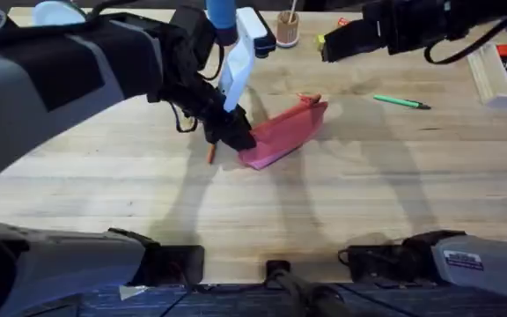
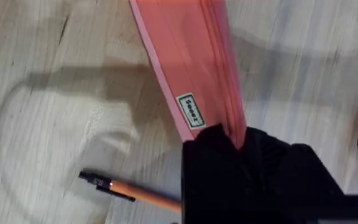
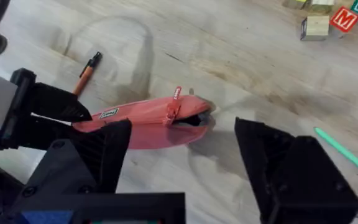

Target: Unzip the bag, pick up the pens from the table one at a time and place them inside, then zip the bag closed.

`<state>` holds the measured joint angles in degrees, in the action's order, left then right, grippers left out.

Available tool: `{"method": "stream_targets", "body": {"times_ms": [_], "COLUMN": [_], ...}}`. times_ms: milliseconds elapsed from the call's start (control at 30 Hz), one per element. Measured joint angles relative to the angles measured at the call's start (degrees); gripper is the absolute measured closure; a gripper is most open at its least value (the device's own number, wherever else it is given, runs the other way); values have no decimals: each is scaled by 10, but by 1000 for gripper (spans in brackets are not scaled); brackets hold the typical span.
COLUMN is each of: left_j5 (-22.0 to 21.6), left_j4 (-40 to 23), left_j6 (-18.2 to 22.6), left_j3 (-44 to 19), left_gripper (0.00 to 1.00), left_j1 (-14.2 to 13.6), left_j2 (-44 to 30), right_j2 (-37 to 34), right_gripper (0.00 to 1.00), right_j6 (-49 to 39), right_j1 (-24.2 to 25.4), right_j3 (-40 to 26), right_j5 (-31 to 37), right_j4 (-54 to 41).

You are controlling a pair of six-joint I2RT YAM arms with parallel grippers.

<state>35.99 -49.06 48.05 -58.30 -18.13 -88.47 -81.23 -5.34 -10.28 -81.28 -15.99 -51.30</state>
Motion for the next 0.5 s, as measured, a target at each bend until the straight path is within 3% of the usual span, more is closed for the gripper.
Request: {"method": "stream_targets", "body": {"times_ms": [267, 500], "left_j5": [0, 0], "left_j4": [0, 0], "left_j6": [0, 0], "left_j3": [0, 0], "left_gripper": [958, 958], "left_j1": [0, 0], "left_j2": [0, 0], "right_j2": [-8, -57], "right_gripper": [5, 5], "right_j6": [6, 0], "right_j1": [0, -10], "right_j3": [0, 0], "right_j5": [-2, -9], "right_j4": [1, 1]}}
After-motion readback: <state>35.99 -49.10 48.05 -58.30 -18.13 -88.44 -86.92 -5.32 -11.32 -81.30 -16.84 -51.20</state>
